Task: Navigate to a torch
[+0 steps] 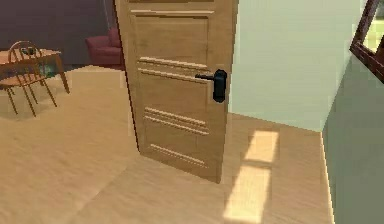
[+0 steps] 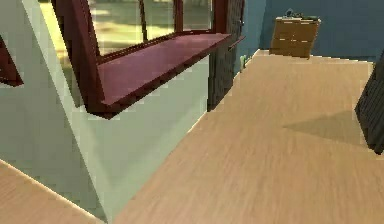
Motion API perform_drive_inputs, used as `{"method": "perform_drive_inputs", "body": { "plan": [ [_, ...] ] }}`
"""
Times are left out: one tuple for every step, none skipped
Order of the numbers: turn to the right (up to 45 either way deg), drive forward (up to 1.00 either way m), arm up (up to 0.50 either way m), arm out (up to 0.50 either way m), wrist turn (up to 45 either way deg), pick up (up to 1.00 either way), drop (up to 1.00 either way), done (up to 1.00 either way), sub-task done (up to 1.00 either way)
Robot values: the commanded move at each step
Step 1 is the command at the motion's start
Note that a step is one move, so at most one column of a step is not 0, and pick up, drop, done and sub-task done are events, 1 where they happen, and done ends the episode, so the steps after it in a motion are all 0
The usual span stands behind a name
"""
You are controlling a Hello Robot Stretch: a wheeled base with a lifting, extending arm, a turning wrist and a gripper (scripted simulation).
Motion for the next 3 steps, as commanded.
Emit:
{"method": "perform_drive_inputs", "body": {
  "plan": [
    [-18.0, 0.00, 0.00, 0.00, 0.0, 0.00, 0.00, 0.00, 0.00],
    [0.0, 0.20, 0.00, 0.00, 0.0, 0.00, 0.00, 0.00, 0.00],
    [-42.0, 0.00, 0.00, 0.00, 0.0, 0.00, 0.00, 0.00, 0.00]
  ]
}}
